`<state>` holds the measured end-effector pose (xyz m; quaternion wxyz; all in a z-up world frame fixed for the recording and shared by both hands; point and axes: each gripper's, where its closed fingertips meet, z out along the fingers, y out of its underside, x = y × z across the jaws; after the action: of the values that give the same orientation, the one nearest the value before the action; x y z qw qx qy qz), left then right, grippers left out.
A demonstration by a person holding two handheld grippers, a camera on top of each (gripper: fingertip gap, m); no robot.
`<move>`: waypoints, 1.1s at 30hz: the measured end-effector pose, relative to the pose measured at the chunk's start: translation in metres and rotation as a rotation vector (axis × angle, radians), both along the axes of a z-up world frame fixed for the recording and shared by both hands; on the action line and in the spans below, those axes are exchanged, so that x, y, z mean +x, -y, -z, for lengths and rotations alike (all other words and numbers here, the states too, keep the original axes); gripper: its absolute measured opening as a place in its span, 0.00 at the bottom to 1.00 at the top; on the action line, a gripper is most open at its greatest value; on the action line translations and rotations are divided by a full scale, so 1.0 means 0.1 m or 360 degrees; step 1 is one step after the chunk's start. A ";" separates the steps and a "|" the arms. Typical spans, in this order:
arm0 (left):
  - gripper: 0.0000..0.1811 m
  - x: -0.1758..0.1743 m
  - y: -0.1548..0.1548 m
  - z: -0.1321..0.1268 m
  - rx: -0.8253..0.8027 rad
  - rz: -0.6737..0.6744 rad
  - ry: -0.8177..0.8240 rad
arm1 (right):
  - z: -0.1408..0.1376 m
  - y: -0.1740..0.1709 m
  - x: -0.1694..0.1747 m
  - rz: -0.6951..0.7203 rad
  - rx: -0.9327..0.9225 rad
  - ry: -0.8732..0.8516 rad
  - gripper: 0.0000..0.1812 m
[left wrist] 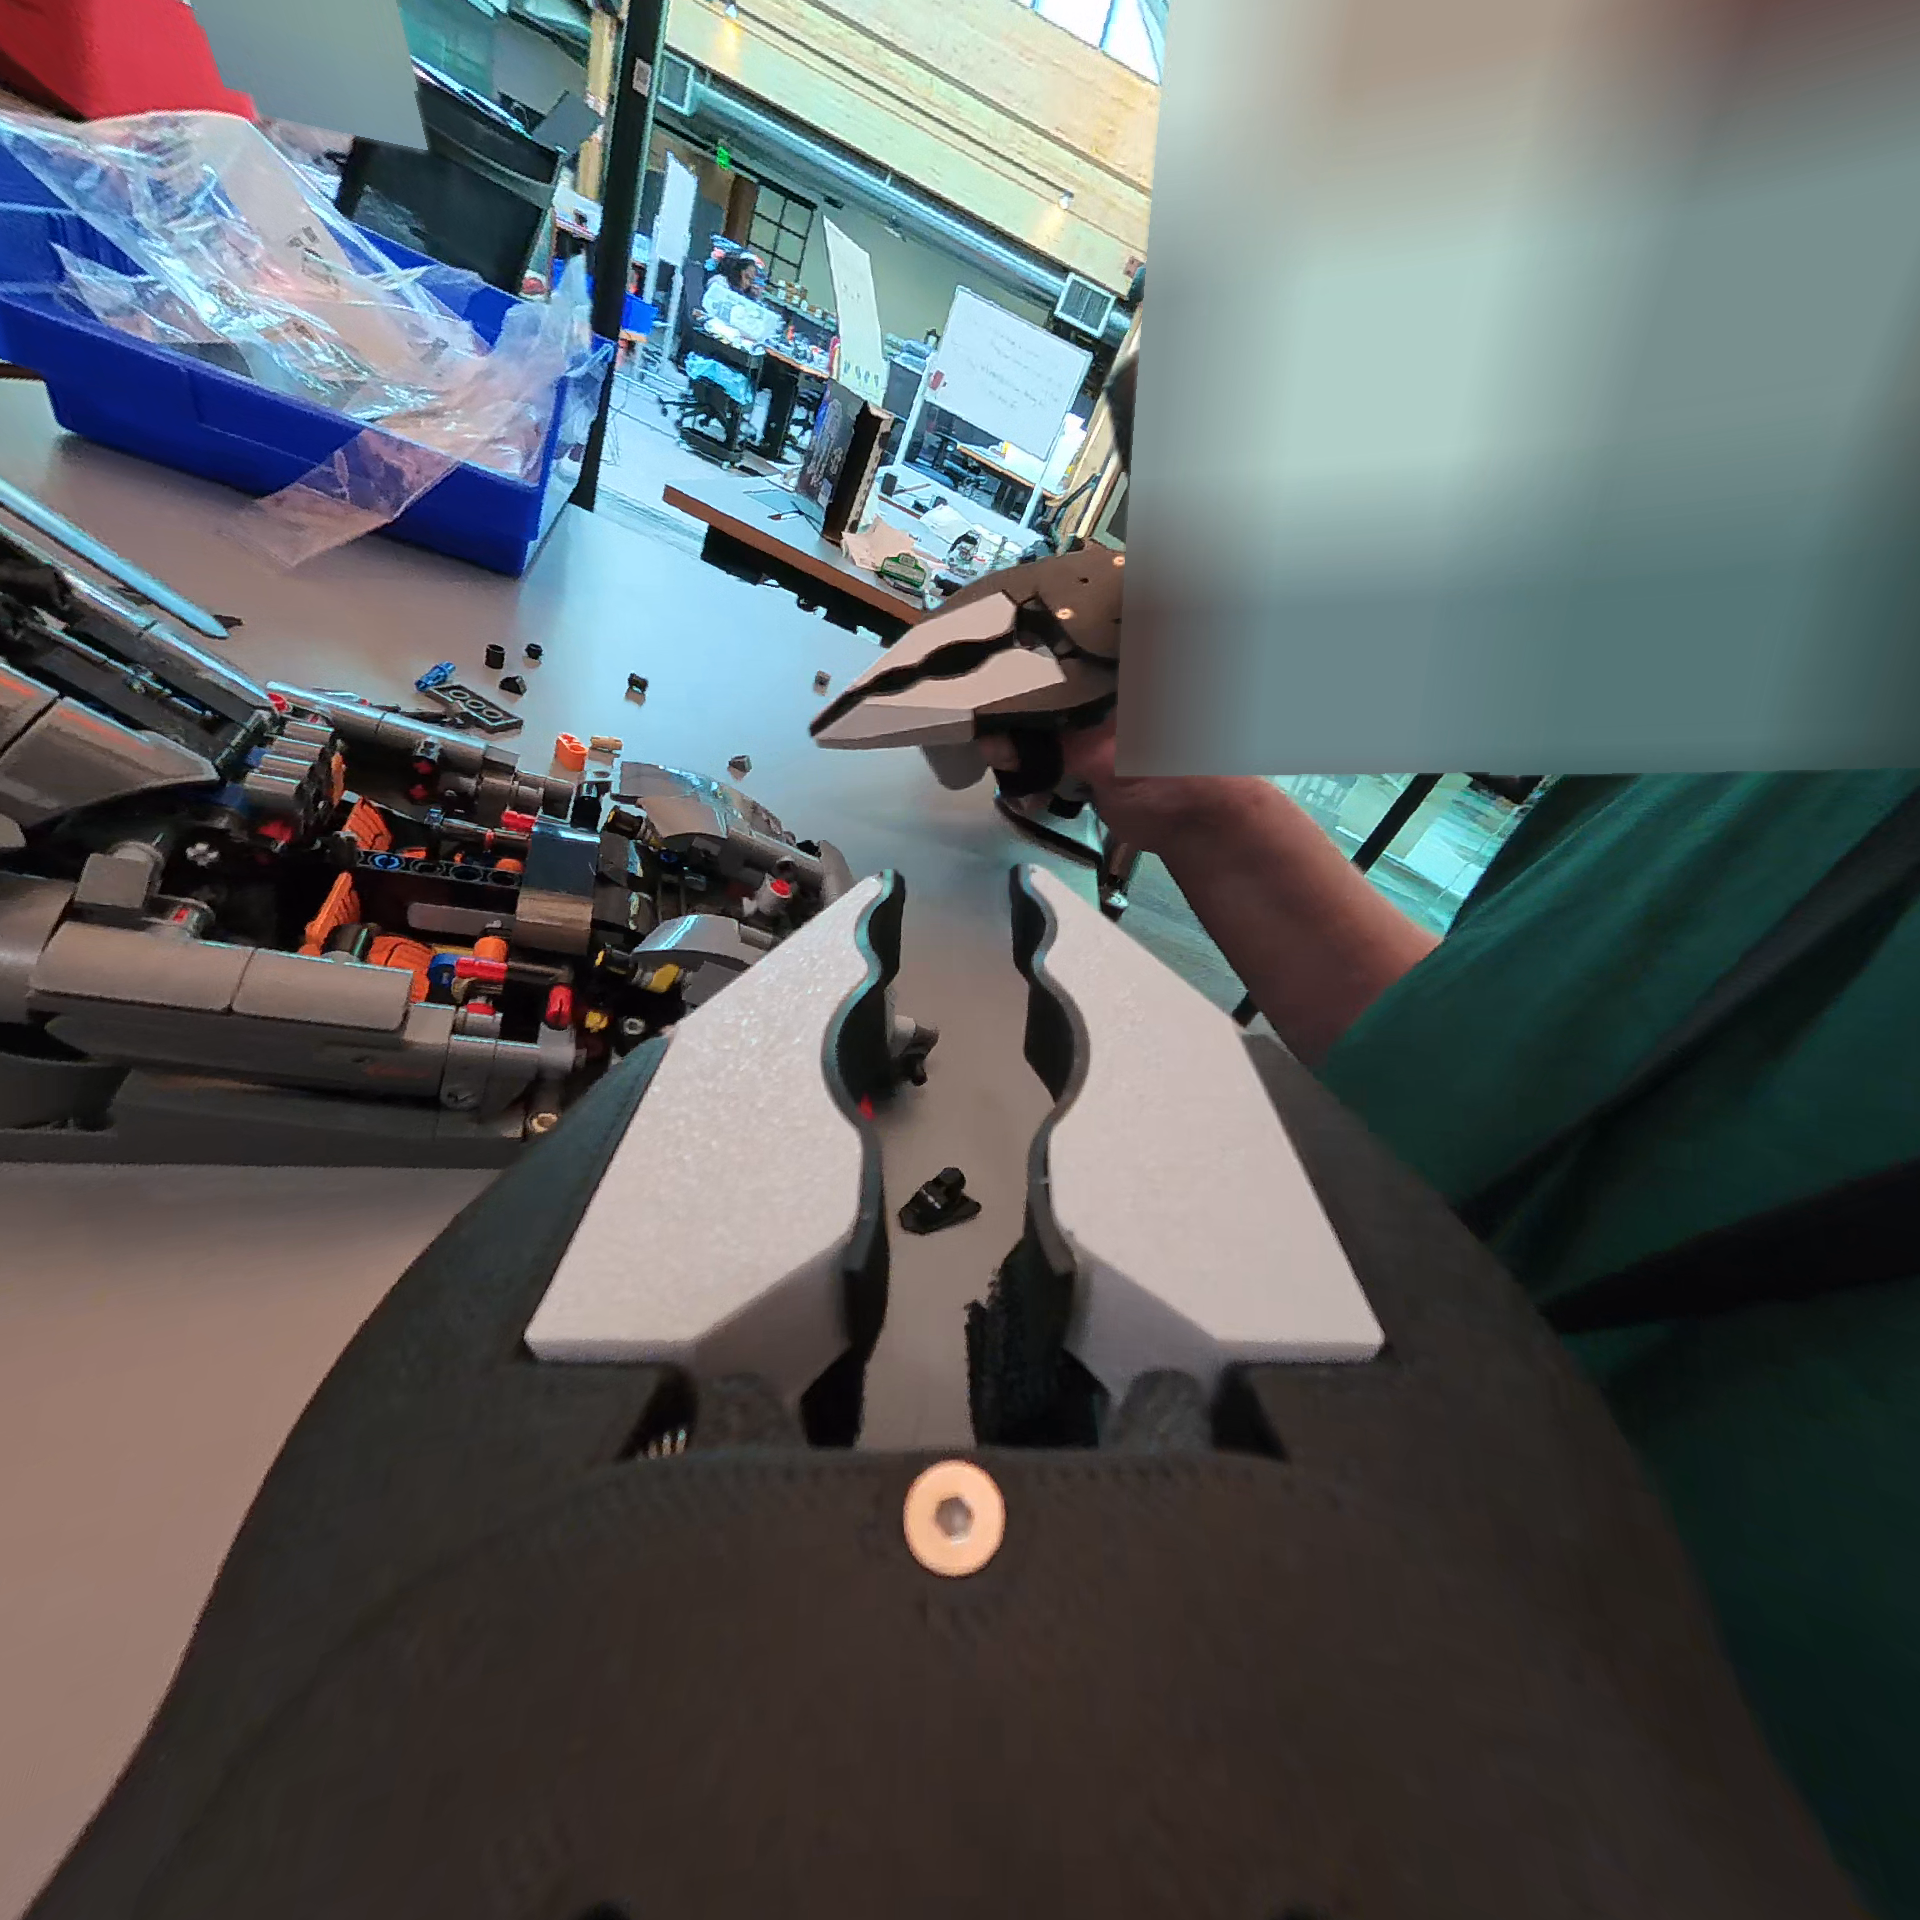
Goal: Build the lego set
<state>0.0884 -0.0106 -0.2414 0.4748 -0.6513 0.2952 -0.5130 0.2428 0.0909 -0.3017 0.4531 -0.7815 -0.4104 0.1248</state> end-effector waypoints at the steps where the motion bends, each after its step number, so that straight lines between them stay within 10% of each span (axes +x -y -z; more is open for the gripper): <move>1: 0.10 0.00 0.00 0.01 0.0010 -0.0019 -0.0026 | -0.02 0.05 -0.03 -0.0036 -0.0010 -0.0039 0.03; 7: 0.12 0.00 -0.11 0.27 -0.0128 -0.0212 -0.0302 | 0.08 0.32 -0.40 -0.0293 -0.0307 -0.0219 0.22; 20: 0.16 0.22 -0.11 0.59 -0.0279 -0.0229 -0.0621 | 0.24 0.51 -0.81 -0.0663 -0.0465 -0.0157 0.24; 33: 0.16 -0.54 -0.35 0.62 -0.0256 -0.0668 -0.0829 | 0.22 0.46 -1.53 -0.0670 -0.0383 -0.0028 0.21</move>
<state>0.0341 0.0247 -0.3035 0.4259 -0.8423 0.2247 -0.2423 0.0899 0.0446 -0.3240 0.3241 -0.7260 -0.5425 0.2713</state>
